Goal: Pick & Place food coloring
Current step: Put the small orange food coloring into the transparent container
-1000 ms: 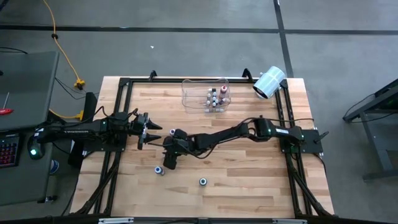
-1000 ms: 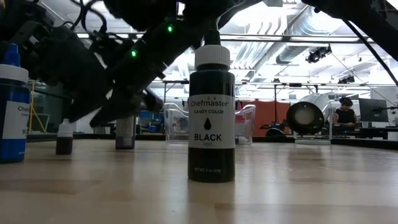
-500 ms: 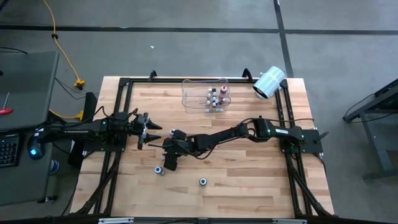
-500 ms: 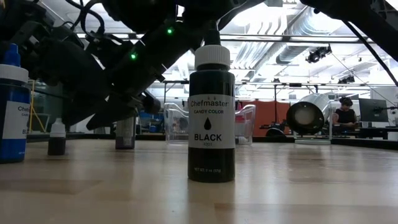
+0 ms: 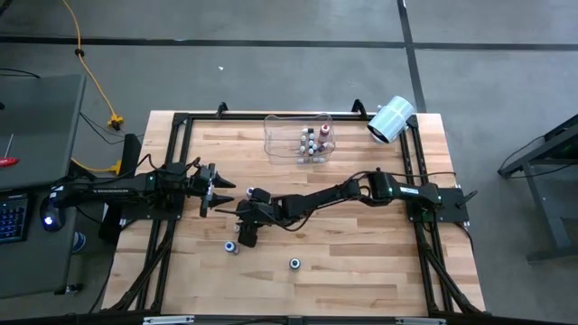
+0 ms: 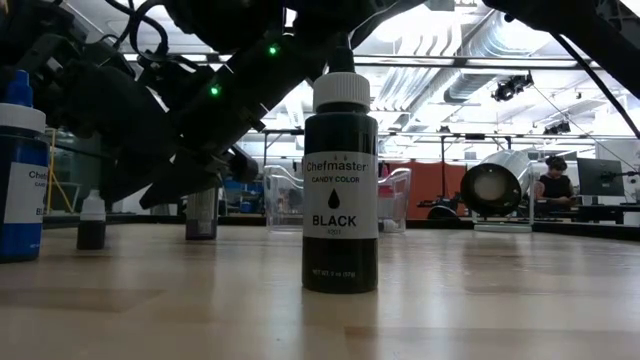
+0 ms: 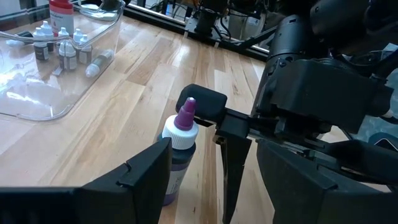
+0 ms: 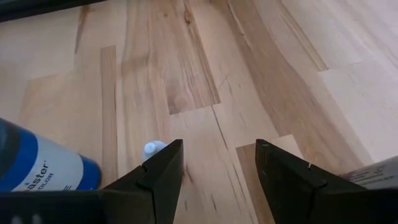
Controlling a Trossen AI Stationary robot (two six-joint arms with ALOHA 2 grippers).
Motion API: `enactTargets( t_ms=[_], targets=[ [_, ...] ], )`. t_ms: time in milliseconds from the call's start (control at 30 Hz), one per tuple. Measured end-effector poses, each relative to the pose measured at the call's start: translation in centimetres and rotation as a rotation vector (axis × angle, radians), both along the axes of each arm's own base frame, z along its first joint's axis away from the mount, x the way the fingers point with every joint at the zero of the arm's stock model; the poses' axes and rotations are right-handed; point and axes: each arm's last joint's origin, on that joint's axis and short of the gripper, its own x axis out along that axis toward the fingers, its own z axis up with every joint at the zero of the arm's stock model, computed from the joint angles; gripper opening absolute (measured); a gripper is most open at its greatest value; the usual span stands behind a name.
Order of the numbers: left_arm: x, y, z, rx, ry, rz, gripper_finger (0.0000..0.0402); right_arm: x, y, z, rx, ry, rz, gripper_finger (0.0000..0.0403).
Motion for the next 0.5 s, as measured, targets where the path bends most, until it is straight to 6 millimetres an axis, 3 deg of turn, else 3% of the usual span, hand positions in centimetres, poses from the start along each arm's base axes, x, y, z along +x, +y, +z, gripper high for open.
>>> enactTargets(
  t_ms=[500],
  targets=[
    [0.00, 0.00, 0.00, 0.000, 0.000, 0.000, 0.0234, -0.06, 0.02, -0.08, -0.024, 0.016, 0.039, 0.0190]
  ],
)
